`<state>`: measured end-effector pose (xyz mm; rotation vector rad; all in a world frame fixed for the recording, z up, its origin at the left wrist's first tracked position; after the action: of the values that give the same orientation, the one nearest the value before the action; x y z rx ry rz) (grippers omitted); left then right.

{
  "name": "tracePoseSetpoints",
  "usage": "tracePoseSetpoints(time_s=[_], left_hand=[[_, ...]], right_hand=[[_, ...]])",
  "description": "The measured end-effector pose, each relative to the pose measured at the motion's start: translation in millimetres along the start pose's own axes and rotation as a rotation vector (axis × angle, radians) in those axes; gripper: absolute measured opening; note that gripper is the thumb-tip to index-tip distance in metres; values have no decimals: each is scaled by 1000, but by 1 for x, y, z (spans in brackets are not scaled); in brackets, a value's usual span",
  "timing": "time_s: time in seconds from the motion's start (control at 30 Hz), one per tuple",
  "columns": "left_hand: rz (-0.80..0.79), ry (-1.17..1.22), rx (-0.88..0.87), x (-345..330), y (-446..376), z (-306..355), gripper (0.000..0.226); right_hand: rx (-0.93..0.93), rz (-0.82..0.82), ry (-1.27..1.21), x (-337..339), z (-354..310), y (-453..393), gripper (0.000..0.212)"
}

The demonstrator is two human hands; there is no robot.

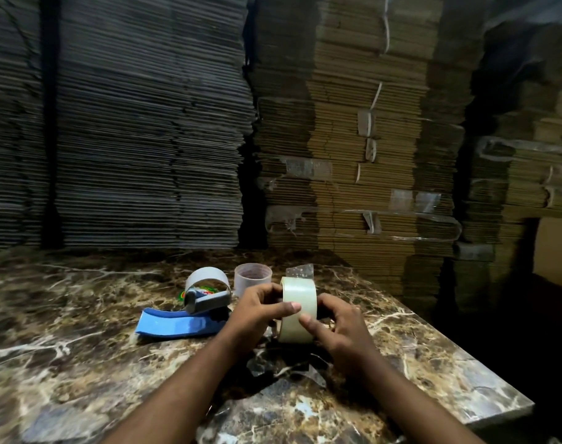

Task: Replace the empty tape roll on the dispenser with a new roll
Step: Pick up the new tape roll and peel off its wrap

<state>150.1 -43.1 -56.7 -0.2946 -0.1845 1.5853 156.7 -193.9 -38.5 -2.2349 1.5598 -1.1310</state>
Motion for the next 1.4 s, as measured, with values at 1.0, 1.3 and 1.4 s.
tracePoseSetpoints(time_s=[1.0, 1.3, 1.4], left_hand=[[110, -41, 51, 5, 6, 6, 57], [107, -61, 35, 8, 7, 7, 75], [119, -116, 7, 9, 7, 11, 73]], right_hand=[[-371, -310, 76, 25, -45, -87, 19], [-259, -348, 131, 33, -55, -92, 17], [-229, -347, 113, 35, -58, -90, 18]])
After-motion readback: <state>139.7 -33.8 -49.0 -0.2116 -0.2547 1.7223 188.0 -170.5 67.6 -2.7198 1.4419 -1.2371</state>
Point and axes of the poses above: each hand's wrist, its own y-axis away from the middle knuckle, its own x-axis out of the back of the hand, z = x × y, the point moved 8 cm from there along -y, towards the middle knuckle, and after that the axes turned 2 degrees about -y, right-handed, at the moved point
